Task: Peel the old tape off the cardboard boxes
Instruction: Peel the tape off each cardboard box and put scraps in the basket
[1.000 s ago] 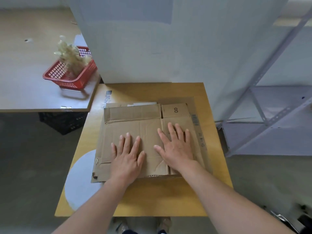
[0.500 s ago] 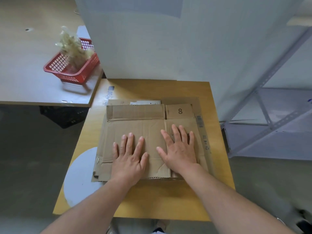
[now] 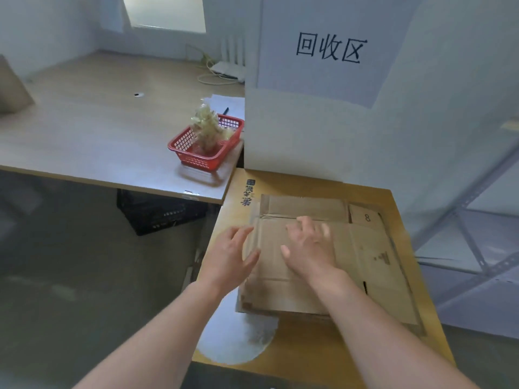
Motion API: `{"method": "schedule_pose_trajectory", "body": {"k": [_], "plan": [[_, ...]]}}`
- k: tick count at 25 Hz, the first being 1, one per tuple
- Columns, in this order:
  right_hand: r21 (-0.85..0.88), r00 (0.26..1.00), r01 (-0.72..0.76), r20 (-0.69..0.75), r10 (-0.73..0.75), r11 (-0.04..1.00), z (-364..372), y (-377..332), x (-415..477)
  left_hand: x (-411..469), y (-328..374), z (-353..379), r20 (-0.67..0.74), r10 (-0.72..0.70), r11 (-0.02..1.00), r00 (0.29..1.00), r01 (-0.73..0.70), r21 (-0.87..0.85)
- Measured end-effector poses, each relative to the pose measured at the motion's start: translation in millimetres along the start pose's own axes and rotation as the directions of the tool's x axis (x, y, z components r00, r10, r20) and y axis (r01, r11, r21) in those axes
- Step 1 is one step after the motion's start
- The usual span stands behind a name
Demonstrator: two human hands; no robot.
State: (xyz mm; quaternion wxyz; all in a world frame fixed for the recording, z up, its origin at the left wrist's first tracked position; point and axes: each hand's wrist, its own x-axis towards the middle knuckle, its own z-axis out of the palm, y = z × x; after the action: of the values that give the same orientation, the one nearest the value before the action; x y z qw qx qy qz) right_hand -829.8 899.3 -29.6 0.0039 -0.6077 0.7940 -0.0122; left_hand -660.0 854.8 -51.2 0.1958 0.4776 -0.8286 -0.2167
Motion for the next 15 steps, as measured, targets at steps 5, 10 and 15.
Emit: {"method": "schedule_pose_trajectory", "body": {"k": [5,10,15], "plan": [[0.086,0.969,0.247,-0.042,-0.244,0.965,-7.8,-144.0,1.2,-57.9,-113.3,-82.0,-0.132,-0.214,0.965,0.968,0.231,0.124],[0.101,0.899,0.437,-0.055,-0.434,0.894,1.6,-279.7,4.0,-123.7,-222.7,-152.4,-0.252,-0.418,0.837,0.873,0.478,0.266],[0.148,0.811,0.583,-0.059,-0.582,0.799,5.7,-394.6,5.1,-178.1,-300.4,-210.7,-0.375,-0.6,0.694,0.707,0.693,0.196]]}}
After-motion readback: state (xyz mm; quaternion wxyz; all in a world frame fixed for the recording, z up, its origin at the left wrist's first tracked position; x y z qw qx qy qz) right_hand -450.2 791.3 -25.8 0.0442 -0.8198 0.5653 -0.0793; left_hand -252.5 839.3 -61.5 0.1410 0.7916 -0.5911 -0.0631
